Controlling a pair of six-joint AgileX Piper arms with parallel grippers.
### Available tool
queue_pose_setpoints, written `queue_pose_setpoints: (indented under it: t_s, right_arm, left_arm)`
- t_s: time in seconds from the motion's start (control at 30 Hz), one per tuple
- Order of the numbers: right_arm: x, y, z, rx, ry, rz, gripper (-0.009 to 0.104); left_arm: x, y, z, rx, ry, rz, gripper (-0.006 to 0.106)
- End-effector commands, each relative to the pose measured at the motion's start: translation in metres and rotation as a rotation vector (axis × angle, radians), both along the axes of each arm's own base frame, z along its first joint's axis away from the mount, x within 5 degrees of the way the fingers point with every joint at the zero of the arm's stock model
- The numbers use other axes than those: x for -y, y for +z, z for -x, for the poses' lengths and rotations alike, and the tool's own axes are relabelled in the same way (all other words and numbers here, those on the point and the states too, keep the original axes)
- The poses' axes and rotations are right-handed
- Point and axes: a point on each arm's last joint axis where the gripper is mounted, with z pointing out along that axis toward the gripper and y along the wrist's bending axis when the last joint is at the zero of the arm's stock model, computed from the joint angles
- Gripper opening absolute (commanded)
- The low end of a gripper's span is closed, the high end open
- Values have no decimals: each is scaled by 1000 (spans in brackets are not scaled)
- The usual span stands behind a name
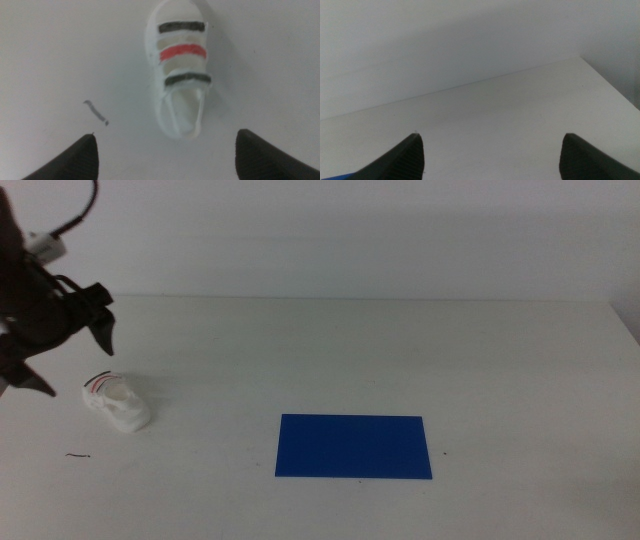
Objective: Use one arm to grab the shoe from the table and place it on the mat.
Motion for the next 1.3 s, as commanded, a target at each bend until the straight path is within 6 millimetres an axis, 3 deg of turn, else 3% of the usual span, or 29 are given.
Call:
queue_pose_setpoints:
  t_s: [0.0, 0.2, 0.47, 0.63, 0.77, 0.93, 1.0, 1.03, 1.13, 1.27]
  right_arm:
    - [0, 0, 0, 11, 2, 10, 79]
    - [0, 0, 0, 11, 2, 10, 79]
    - [0, 0, 0, 11, 2, 10, 79]
    - [0, 0, 0, 11, 2, 10, 79]
    - [0, 0, 0, 11, 2, 10, 79]
    - [0, 0, 0, 11, 2, 10, 79]
    - [0, 0, 0, 11, 2, 10, 79]
    - [0, 0, 0, 11, 2, 10, 79]
    - [0, 0, 0, 11, 2, 10, 79]
    - [0, 0, 0, 11, 2, 10, 79]
  left_arm:
    - [5, -6, -15, 14, 3, 4, 94]
    - [4, -30, -37, -42, 7, 5, 94]
    - [4, -65, -51, -54, 1, 4, 93]
    - [4, -79, -54, -78, 9, 7, 86]
    - [3, -87, -56, -91, 7, 6, 68]
    - [8, -78, -52, -95, 14, 40, 18]
    - [20, -64, -49, -84, 0, 56, 0]
    - [27, -58, -47, -76, -8, 68, -2]
    - [68, -41, -44, -70, -68, 120, -2]
    - [144, -34, -38, -81, -160, 107, -2]
